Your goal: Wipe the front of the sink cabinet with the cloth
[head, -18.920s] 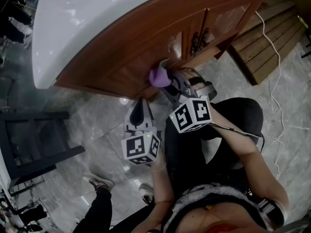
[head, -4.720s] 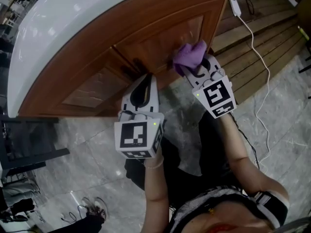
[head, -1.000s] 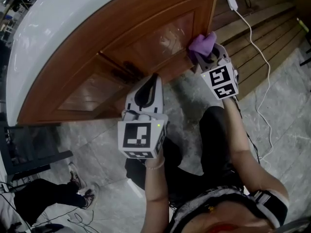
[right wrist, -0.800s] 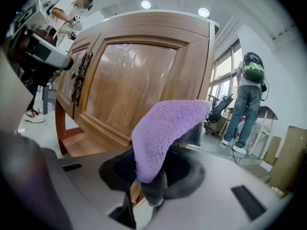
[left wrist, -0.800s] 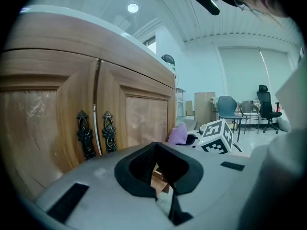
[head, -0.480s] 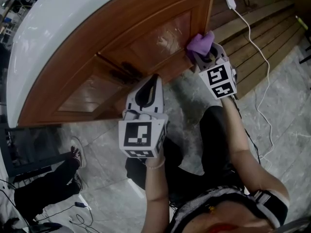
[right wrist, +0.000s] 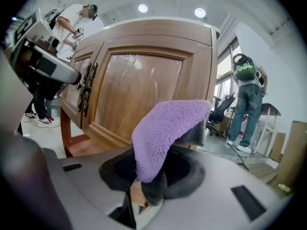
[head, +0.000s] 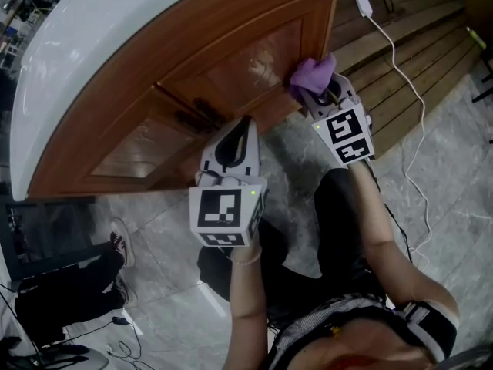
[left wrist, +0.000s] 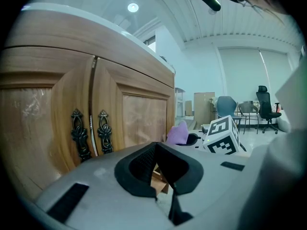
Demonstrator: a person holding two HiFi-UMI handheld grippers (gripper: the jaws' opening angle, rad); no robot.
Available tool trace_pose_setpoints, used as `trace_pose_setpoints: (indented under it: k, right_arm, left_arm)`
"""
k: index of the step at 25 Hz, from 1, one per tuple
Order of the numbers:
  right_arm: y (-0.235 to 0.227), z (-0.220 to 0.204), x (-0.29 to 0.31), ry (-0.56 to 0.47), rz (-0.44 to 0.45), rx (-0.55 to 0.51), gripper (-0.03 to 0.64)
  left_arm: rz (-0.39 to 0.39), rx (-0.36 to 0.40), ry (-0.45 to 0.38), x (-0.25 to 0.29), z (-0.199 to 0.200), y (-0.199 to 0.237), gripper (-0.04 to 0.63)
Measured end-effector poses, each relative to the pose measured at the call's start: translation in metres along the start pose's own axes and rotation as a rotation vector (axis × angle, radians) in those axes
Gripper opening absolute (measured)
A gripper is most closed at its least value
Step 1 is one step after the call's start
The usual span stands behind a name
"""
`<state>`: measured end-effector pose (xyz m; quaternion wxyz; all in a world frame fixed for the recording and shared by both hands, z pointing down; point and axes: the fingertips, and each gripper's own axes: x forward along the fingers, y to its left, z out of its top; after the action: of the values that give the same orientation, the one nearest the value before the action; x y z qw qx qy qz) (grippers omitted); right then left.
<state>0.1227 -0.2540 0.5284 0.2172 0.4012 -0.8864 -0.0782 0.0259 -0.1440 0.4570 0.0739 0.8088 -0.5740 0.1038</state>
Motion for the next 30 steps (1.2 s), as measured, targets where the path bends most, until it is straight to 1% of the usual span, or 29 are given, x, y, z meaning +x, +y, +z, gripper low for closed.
trace_pose_setpoints:
  k: [10, 17, 22, 27, 30]
  right_arm:
    - [0.043, 0.051, -0.018, -0.109, 0.09, -0.001, 0.168]
    - [0.074, 0.082, -0.03, -0.168, 0.144, -0.01, 0.168]
    - [0.081, 0.098, -0.039, -0.203, 0.157, 0.018, 0.168]
    - [0.079, 0.104, -0.041, -0.231, 0.146, 0.029, 0.169]
    - [0.08, 0.106, -0.039, -0.247, 0.145, 0.035, 0.167]
  left_arm:
    - [0.005, -0.003, 0.002, 0.002, -0.002, 0.001, 0.0]
    - [0.022, -0.008, -0.021, 0.0, 0.003, 0.004, 0.0]
    - [0.041, 0.001, -0.037, -0.003, 0.009, 0.007, 0.0]
    - [0.061, 0.033, -0.055, -0.004, 0.012, 0.008, 0.0]
    - [0.068, 0.028, -0.069, -0.002, 0.012, 0.012, 0.0]
